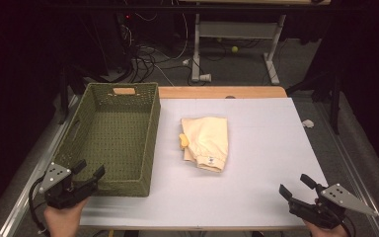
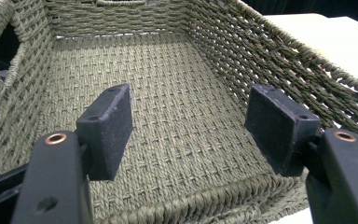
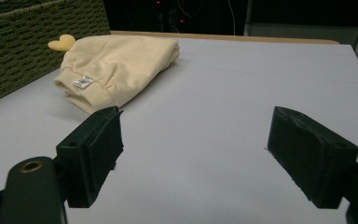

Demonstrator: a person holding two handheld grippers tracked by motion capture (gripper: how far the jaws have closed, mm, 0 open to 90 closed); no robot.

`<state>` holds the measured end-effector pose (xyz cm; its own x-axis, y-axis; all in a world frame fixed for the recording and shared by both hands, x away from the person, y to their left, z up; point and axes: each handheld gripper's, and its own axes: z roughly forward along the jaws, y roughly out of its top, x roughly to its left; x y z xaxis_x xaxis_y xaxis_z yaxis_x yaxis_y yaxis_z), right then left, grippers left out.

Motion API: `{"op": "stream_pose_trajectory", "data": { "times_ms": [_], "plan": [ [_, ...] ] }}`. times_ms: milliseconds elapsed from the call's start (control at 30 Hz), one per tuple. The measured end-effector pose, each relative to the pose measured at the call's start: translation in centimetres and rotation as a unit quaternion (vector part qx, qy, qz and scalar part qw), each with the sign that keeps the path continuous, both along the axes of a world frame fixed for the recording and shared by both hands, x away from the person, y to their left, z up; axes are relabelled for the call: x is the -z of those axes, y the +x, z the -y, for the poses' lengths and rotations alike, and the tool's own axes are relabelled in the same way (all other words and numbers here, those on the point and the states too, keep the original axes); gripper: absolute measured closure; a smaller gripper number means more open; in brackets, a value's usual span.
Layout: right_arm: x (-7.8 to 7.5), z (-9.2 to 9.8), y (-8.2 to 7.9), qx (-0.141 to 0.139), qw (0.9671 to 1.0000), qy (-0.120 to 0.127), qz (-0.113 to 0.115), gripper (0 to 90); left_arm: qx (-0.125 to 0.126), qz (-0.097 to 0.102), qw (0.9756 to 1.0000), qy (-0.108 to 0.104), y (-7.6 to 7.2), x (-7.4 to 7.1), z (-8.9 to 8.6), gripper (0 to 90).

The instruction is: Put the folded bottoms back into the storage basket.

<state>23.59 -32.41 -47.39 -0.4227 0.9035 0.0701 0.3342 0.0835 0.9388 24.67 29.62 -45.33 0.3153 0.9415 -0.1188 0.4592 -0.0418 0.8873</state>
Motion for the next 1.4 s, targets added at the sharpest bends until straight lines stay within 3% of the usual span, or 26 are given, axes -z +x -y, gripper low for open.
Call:
{"op": "stream_pose_trajectory", "data": {
  "times_ms": [533, 1400],
  "plan": [
    [-0.01, -0.12, -0.01, -0.005, 1.0, 0.0, -0.001, 18.7, 0.004, 0.002, 1.0, 0.0, -0.17, -0.07, 0.1, 30.2],
    [0.02, -0.3, 0.03, -0.014, 0.9999, -0.004, -0.002, 18.7, 0.009, 0.023, 0.9997, 0.003, -0.77, -0.51, 0.87, 30.2]
  ]
}}
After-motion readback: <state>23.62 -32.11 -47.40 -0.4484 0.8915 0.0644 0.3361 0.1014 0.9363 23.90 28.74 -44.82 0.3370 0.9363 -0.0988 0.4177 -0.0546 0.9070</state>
